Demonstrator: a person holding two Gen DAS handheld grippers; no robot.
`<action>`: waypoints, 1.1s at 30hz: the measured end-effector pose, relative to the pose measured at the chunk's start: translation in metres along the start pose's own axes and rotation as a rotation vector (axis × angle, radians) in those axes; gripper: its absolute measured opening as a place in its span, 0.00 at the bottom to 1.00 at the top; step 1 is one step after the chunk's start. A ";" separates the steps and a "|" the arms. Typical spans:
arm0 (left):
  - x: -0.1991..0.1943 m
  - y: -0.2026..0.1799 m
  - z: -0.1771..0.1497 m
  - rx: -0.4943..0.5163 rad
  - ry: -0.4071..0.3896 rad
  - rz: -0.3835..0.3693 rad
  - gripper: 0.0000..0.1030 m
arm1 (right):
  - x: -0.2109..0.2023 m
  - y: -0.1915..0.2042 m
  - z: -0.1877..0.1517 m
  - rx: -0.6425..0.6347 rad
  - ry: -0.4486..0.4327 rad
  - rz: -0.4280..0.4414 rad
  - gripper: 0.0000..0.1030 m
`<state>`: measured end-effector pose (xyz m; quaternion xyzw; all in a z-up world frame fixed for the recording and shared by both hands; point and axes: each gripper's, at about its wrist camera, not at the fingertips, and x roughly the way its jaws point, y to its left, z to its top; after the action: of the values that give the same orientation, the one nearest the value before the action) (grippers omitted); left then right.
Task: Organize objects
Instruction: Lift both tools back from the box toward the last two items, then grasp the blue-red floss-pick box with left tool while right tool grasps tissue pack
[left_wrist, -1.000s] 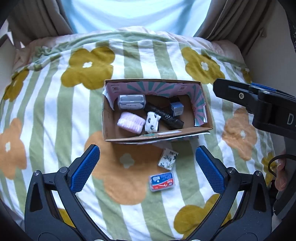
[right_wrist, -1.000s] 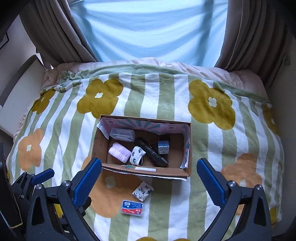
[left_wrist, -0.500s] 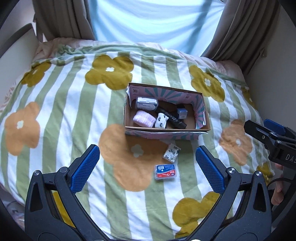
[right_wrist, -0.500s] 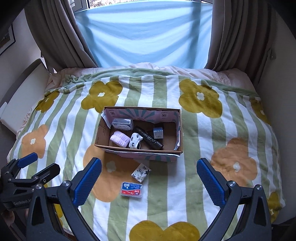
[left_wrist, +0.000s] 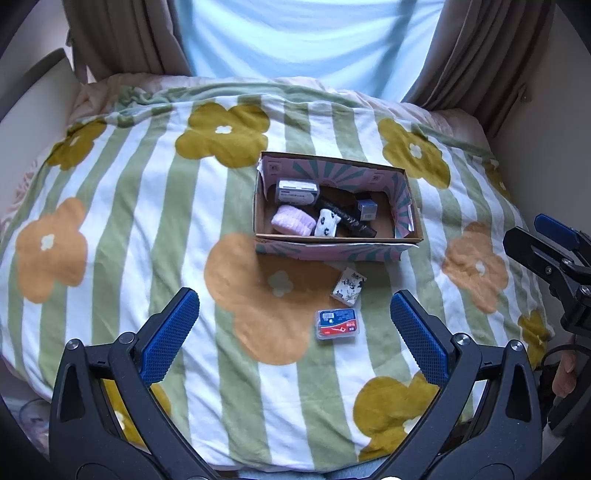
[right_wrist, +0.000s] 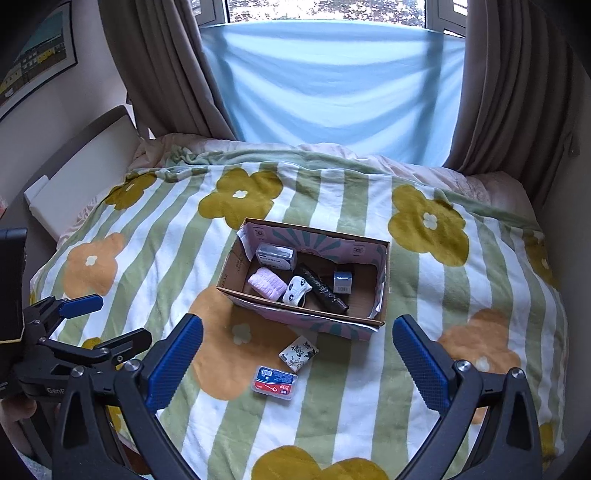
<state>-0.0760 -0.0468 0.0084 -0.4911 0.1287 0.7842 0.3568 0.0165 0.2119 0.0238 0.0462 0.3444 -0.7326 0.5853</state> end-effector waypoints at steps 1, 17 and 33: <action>0.001 -0.001 0.000 0.000 0.005 -0.004 1.00 | 0.002 -0.001 0.000 -0.014 0.000 0.012 0.99; 0.088 -0.032 -0.034 0.030 0.138 -0.030 1.00 | 0.125 -0.020 -0.039 -0.188 0.106 0.197 0.99; 0.246 -0.074 -0.106 0.035 0.252 -0.029 0.95 | 0.278 -0.026 -0.099 -0.292 0.209 0.298 0.89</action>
<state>-0.0184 0.0538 -0.2437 -0.5812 0.1790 0.7087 0.3577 -0.1264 0.0394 -0.1704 0.0873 0.4947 -0.5716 0.6488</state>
